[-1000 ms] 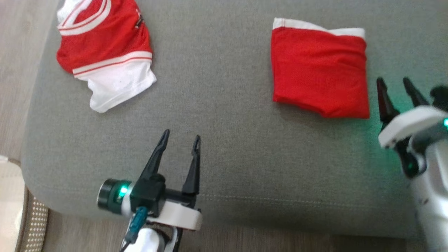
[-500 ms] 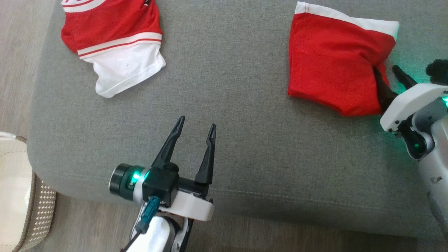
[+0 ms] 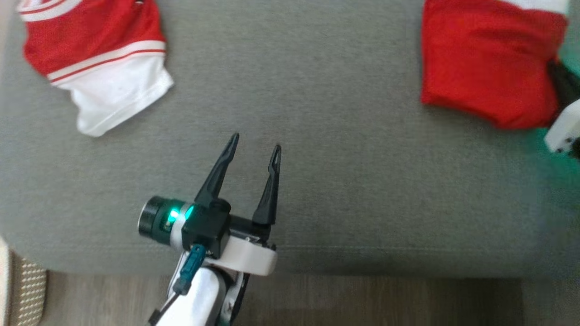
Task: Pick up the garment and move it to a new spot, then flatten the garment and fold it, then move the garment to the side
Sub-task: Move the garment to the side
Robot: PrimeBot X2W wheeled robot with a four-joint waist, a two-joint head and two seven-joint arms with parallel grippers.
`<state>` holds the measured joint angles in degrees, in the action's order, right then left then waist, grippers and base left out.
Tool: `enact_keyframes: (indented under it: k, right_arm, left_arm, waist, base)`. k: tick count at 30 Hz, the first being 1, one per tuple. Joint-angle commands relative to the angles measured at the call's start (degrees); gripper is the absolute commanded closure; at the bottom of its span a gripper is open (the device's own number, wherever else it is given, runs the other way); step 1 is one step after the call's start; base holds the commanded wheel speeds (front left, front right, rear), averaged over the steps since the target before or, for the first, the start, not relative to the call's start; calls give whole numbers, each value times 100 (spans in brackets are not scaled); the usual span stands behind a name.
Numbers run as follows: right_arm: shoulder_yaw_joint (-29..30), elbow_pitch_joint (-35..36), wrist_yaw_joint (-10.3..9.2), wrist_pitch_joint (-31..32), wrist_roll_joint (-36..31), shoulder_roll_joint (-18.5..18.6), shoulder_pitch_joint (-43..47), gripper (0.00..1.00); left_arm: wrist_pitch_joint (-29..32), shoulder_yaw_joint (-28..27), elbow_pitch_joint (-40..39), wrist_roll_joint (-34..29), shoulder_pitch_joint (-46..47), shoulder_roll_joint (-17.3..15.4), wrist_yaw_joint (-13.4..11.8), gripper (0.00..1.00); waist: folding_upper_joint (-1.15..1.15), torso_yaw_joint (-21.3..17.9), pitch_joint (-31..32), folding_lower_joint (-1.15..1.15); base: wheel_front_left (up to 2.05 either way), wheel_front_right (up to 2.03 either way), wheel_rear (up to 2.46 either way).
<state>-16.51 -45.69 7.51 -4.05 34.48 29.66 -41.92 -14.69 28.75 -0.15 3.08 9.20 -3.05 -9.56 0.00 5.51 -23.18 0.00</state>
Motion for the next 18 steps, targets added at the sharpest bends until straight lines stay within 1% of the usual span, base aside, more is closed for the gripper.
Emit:
enact_keyframes:
  k: [1, 8, 15, 18]
  right_arm:
    - [-35, 135, -2, -50, 0, 178, -89, 100]
    - [-35, 337, -2, -42, -86, 714, -373, 100]
    - [79, 628, -2, -98, -265, 1063, -586, 100]
    - [219, 731, -2, -130, -469, 1194, -676, 100]
  left_arm:
    - [-30, -177, -222, -45, 162, 17, 9, 0]
    - [-30, -248, -369, -172, 421, 8, 132, 0]
    - [-30, -246, -446, -271, 668, -89, 292, 0]
    - [-30, -223, -509, -330, 800, -149, 325, 0]
  waist:
    - [0, -212, -173, 0]
    - [0, -779, -610, 0]
    - [0, -1232, -1007, 0]
    - [0, -1398, -1157, 0]
  base:
    - [0, 0, 0]
    - [0, 0, 0]
    - [0, 0, 0]
    - [0, 0, 0]
